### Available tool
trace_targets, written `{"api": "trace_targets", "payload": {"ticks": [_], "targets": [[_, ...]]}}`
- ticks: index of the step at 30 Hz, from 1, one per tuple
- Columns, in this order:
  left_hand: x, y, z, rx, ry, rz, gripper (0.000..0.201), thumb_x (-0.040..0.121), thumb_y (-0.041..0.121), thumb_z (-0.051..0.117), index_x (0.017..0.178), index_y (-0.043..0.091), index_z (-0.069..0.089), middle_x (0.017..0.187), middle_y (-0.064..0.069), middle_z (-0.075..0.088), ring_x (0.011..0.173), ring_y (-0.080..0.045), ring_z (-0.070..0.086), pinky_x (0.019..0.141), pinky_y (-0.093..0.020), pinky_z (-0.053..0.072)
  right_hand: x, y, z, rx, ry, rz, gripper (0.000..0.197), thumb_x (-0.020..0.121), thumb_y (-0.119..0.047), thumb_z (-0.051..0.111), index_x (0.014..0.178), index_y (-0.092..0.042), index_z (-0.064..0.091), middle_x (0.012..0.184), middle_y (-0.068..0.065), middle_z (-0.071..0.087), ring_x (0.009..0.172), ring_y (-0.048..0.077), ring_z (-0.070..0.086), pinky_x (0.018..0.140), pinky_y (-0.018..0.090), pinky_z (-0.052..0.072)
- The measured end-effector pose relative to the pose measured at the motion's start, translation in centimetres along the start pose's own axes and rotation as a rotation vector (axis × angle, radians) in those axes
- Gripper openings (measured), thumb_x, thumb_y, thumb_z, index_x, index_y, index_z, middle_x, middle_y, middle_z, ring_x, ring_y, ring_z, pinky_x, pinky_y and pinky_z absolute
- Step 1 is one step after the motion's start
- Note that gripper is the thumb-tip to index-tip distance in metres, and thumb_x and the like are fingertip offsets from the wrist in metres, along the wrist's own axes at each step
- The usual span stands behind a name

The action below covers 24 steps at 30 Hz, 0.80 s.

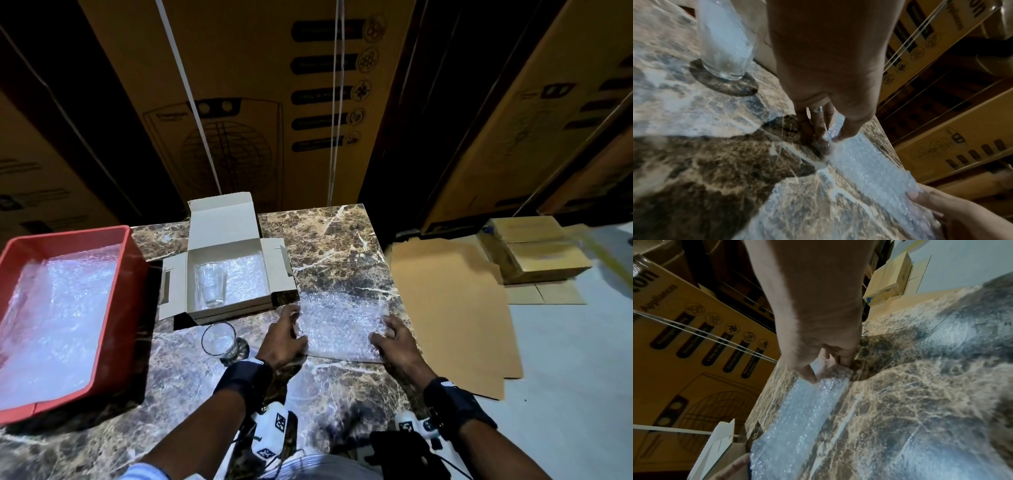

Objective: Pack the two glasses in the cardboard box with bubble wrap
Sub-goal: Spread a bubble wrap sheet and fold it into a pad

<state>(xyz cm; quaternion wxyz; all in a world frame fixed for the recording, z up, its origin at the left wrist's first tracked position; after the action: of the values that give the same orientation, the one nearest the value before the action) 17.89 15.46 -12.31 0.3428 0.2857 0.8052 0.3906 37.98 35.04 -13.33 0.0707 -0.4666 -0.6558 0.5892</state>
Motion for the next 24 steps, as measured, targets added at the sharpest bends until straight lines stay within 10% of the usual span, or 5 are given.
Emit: {"api": "trace_targets", "payload": {"ticks": [6, 10, 16, 24], "targets": [[1.0, -0.1, 0.2, 0.054, 0.002, 0.038, 0.068, 0.088, 0.003, 0.068, 0.144, 0.024, 0.035, 0.084, -0.002, 0.071, 0.078, -0.019, 0.071, 0.079, -0.047, 0.058, 0.2, -0.3, -0.2, -0.108, 0.099, -0.058, 0.02, 0.093, -0.009, 0.072, 0.112, -0.006, 0.065, 0.113, 0.004, 0.064, 0.095, 0.019, 0.059, 0.056, 0.001, 0.039], [1.4, -0.2, 0.3, 0.079, -0.01, 0.03, 0.072, 0.087, 0.019, 0.075, 0.145, 0.028, 0.032, 0.084, -0.002, 0.07, 0.077, -0.019, 0.07, 0.076, -0.045, 0.058, 0.8, 0.1, -0.2, -0.099, 0.131, -0.067, 0.013, 0.094, -0.016, 0.072, 0.082, -0.011, 0.068, 0.093, 0.003, 0.071, 0.082, 0.021, 0.064, 0.065, 0.024, 0.044], [1.3, 0.2, 0.0, 0.031, -0.084, -0.001, 0.094, 0.075, 0.019, 0.087, 0.146, 0.036, 0.029, 0.099, -0.007, 0.062, 0.065, -0.013, 0.07, 0.053, -0.024, 0.052, 1.0, -0.7, -0.1, -0.159, 0.166, -0.015, 0.038, 0.103, -0.019, 0.06, 0.137, -0.002, 0.057, 0.134, 0.007, 0.058, 0.119, 0.02, 0.054, 0.089, 0.022, 0.036], [2.8, -0.8, 0.1, 0.045, -0.044, 0.022, 0.069, 0.086, 0.002, 0.071, 0.145, 0.02, 0.042, 0.078, 0.004, 0.072, 0.072, -0.005, 0.068, 0.074, -0.029, 0.053, 1.1, -0.7, -0.3, -0.144, 0.15, -0.023, 0.029, 0.102, -0.03, 0.061, 0.126, -0.014, 0.06, 0.123, 0.005, 0.065, 0.09, 0.017, 0.062, 0.068, 0.027, 0.046]]}}
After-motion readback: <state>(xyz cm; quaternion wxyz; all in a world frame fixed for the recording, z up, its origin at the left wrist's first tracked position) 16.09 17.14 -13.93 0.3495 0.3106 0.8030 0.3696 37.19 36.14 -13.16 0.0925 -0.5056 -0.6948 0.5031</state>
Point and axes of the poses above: each hand's wrist, its own x-axis towards the middle knuckle, its own z-axis out of the palm, y = z × x, the point moved 3 cm from there along x, towards the middle knuckle
